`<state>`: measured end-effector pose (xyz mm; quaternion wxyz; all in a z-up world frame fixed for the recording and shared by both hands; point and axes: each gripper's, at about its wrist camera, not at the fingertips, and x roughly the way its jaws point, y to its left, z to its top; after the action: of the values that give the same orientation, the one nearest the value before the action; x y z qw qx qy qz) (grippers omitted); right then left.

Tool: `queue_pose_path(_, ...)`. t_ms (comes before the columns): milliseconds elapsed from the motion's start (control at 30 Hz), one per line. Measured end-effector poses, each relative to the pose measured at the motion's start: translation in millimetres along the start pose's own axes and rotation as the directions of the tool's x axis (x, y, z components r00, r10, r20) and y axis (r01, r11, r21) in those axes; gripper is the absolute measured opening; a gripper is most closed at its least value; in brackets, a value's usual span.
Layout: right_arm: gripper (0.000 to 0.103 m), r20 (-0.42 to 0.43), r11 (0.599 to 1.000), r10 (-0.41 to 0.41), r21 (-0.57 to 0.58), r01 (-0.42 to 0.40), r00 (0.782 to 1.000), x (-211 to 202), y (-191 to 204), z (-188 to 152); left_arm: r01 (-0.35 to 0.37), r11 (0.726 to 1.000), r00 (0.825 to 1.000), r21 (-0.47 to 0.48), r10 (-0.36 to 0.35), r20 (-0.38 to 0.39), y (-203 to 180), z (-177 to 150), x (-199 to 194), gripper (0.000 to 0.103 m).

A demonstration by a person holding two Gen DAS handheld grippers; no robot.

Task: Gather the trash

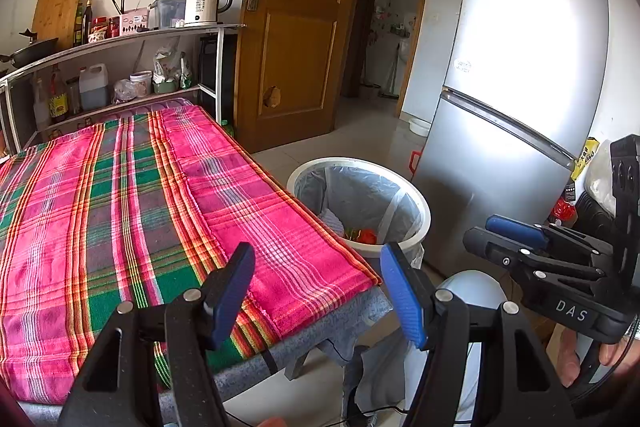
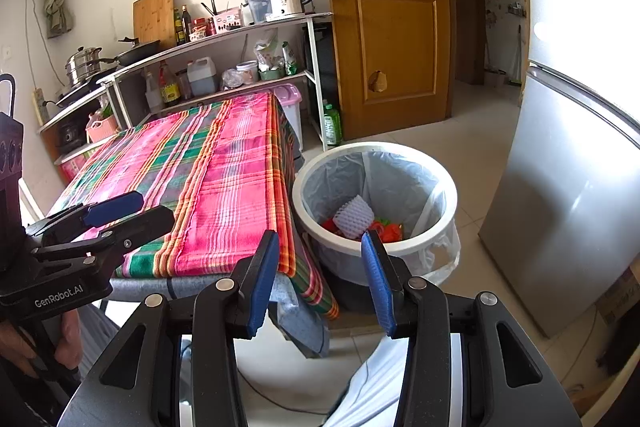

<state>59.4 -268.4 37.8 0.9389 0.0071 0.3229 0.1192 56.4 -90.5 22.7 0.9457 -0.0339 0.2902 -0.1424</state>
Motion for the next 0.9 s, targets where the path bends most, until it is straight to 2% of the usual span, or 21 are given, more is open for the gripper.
queue_pose_path(900, 0.044, -0.004, 1.000, 0.001, -0.002, -0.001, 1.000, -0.7, 1.9, -0.2, -0.011, 1.000, 1.000, 0.013, 0.011, 0.008, -2.2, 0.8, -2.2, 0.067)
